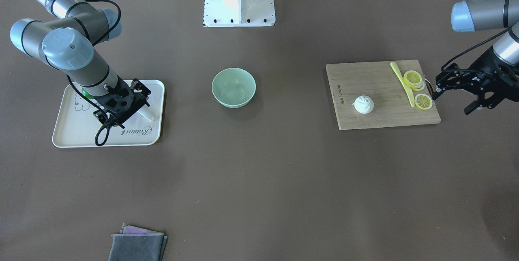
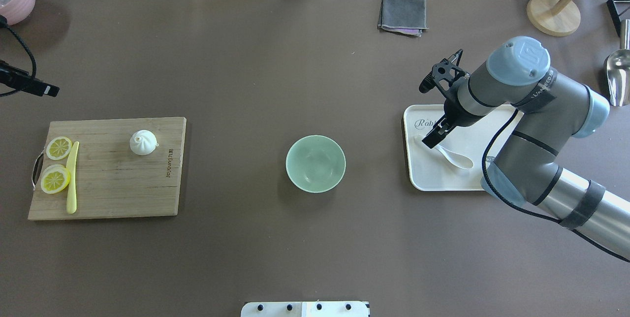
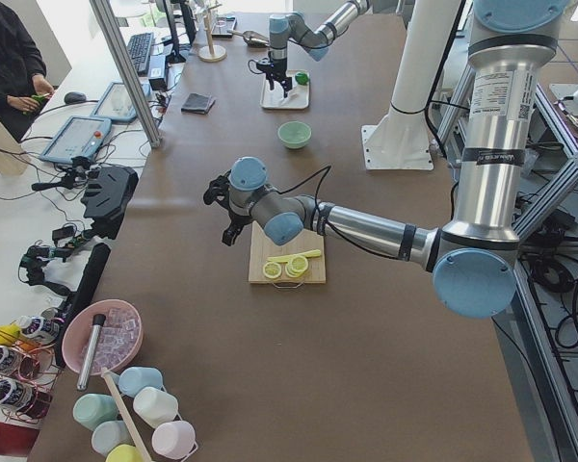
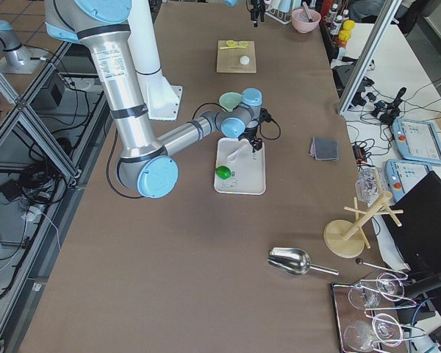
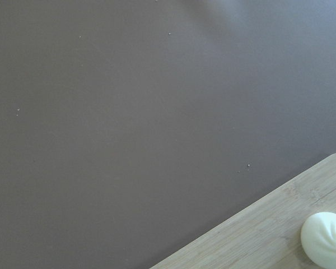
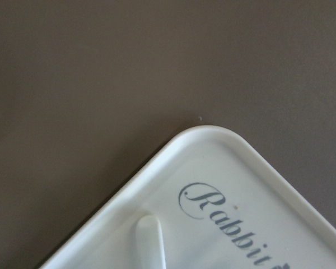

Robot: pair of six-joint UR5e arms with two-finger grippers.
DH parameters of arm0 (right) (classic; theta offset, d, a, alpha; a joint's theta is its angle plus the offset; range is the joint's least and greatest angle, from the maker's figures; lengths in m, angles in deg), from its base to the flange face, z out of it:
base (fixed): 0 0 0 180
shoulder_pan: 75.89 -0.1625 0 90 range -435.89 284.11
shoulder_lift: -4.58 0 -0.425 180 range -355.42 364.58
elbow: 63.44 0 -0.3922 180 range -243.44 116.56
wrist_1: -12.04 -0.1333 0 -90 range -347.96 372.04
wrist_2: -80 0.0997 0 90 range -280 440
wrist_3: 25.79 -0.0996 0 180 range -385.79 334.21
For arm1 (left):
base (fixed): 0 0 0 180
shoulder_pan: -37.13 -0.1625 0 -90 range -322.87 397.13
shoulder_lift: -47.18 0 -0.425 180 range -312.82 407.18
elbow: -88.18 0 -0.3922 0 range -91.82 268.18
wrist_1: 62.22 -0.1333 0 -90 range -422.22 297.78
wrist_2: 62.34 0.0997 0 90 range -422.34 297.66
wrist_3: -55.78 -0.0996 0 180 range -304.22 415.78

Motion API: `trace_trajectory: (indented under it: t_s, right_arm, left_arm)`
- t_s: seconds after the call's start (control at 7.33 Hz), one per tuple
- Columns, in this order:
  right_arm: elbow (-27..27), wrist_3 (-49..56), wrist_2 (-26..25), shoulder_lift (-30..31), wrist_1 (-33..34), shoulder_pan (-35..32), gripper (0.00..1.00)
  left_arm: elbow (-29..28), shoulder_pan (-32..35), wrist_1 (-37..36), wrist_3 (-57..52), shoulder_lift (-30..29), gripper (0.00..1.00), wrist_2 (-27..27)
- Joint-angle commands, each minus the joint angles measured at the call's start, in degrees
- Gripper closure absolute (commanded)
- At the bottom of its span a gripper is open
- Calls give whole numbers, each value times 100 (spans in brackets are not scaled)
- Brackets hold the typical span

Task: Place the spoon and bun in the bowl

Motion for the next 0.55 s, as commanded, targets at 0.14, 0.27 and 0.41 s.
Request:
trace_trajectory:
  t_s: [0.14, 0.27, 0.41]
  right_arm:
    - [27, -296, -18, 57, -92, 142, 10]
    - [27, -296, -27, 75, -93, 133, 28]
    - [27, -305, -18, 92, -84, 142, 56]
  left_arm:
    - [-20, 0, 0, 0, -20, 2, 0]
    - [-12, 0, 0, 0, -46, 2, 0]
    - [-20, 0, 0, 0, -47, 2, 0]
